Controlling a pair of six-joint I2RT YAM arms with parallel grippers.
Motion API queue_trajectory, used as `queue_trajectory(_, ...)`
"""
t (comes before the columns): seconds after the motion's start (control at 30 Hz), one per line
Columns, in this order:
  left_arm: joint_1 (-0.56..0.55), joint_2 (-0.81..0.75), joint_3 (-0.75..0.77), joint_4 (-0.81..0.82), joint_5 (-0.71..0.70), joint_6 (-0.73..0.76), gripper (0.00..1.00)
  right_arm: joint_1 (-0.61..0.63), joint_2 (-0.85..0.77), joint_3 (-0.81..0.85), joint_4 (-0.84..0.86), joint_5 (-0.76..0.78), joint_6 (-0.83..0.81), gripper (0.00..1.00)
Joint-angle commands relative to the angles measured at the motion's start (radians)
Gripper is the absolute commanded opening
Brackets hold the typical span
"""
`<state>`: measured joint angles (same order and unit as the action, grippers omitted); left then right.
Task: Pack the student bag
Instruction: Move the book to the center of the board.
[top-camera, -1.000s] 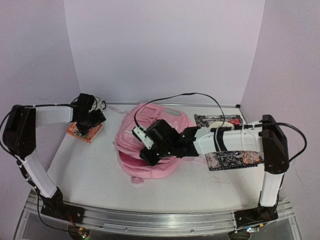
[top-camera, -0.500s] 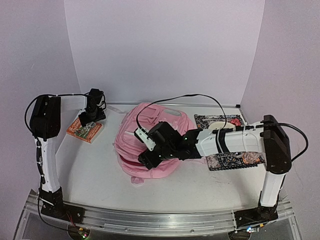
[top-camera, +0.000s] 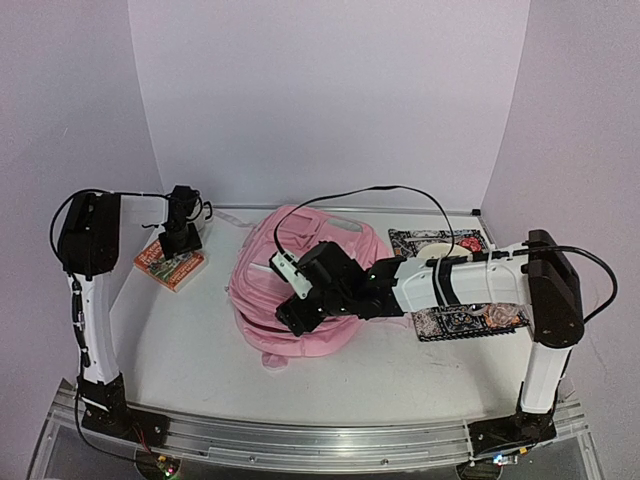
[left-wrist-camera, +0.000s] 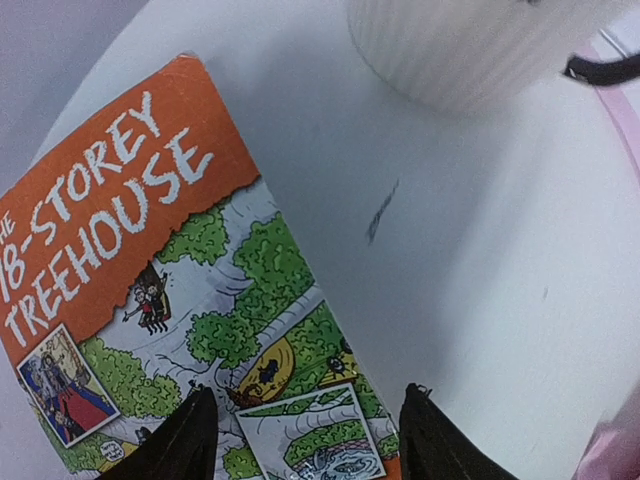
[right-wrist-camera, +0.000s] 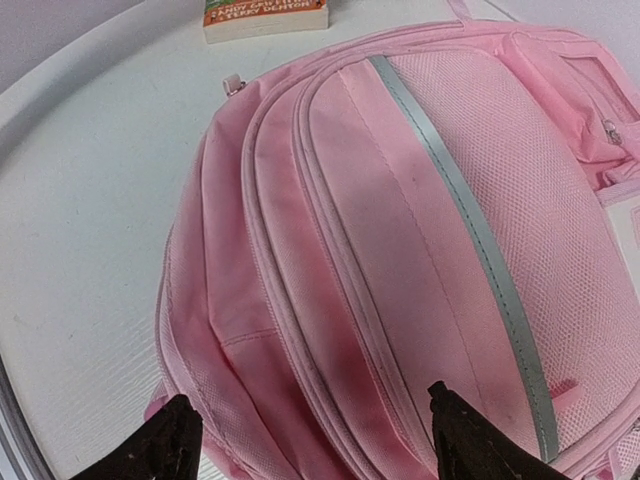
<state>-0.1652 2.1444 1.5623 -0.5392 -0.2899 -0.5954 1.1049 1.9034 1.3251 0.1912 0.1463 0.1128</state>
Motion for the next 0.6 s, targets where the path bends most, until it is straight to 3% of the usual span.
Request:
queue_trajectory(0.0,-0.091,-0.128,-0.221,-0.091,0.132,-0.006,0.62,-0.004,-0.036,0.005,0.014,0.018,-0.012,0.79)
queue_trajectory(0.17,-0.218,-0.332,-0.458,-0.091,0.122,-0.066,0.62,-0.004,-0.041,0.006,0.021,0.015,-0.012,0.79)
queue_trajectory(0.3,-0.251,-0.494,-0.596,-0.096,0.104,-0.115,0.61,-0.004,-0.046,-0.004,0.031,0.004,-0.007,0.79)
queue_trajectory(0.43,-0.251,-0.592,-0.609,-0.11,0.064,-0.126,0.69,-0.004,-0.049,-0.003,0.033,-0.001,-0.006,0.79)
queue_trajectory(0.57,-0.253,-0.571,-0.575,-0.12,0.075,-0.121,0.74,-0.004,-0.068,-0.016,0.034,0.016,-0.002,0.79)
